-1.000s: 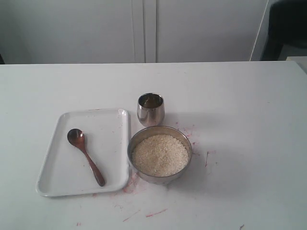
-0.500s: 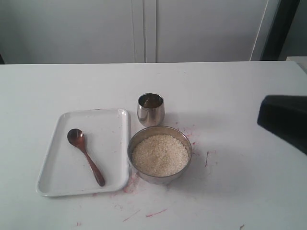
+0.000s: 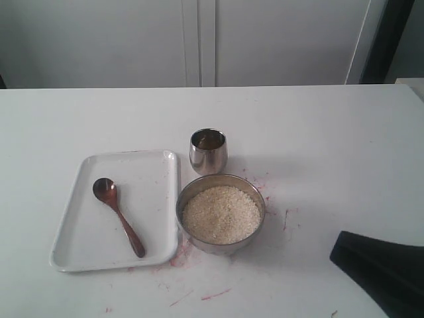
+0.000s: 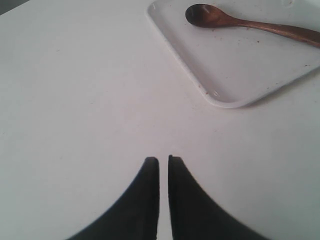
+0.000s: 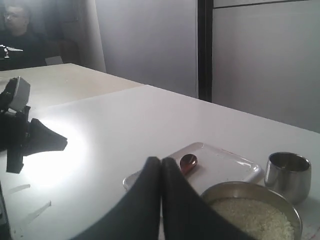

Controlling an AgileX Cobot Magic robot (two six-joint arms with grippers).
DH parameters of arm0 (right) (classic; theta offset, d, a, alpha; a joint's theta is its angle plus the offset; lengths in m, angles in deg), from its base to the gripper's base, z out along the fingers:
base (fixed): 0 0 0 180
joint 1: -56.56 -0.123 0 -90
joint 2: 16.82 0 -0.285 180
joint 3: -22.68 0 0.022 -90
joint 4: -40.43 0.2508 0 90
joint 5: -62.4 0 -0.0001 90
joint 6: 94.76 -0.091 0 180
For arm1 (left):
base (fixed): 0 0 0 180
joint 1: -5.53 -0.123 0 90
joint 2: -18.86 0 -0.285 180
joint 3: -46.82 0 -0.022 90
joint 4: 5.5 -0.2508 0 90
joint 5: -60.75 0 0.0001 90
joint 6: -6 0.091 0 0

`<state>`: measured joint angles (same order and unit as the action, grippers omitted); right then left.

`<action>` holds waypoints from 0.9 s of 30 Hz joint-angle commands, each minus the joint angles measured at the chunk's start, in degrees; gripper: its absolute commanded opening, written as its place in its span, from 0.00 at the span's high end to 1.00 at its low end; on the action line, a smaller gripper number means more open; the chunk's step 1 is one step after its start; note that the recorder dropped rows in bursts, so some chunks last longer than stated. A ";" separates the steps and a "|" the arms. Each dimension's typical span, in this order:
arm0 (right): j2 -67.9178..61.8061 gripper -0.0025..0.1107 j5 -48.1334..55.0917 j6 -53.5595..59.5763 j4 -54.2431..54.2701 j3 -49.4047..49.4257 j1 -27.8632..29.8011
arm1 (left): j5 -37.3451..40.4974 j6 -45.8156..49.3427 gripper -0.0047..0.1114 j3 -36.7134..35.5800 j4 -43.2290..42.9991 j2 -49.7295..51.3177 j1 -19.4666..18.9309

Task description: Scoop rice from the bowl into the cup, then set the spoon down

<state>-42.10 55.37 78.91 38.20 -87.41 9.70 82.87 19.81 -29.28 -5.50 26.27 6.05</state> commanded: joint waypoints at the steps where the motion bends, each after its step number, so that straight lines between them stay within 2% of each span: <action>1: 0.32 0.98 -4.02 -1.48 -0.14 4.62 -0.02 | 2.33 -0.33 0.84 -0.53 0.00 0.37 0.22; 4: 0.32 0.98 -4.40 -1.73 -0.14 7.23 -0.02 | 2.33 -0.33 0.84 -0.53 0.00 0.37 0.22; 16: 0.32 0.98 -2.89 -1.95 -0.14 7.31 -0.02 | 2.33 -0.33 0.84 -0.53 0.00 0.37 0.22; 21: 0.32 0.98 2.35 -2.06 -0.14 7.31 -0.02 | 2.33 -0.33 0.84 -0.53 0.00 0.37 0.22; 27: 0.32 0.98 8.69 -9.94 -0.14 7.31 -0.02 | 2.33 -0.33 0.84 -0.53 0.00 0.37 0.22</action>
<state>-42.10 61.85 73.28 38.20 -80.41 9.70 82.87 19.81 -29.28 -5.50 26.27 6.05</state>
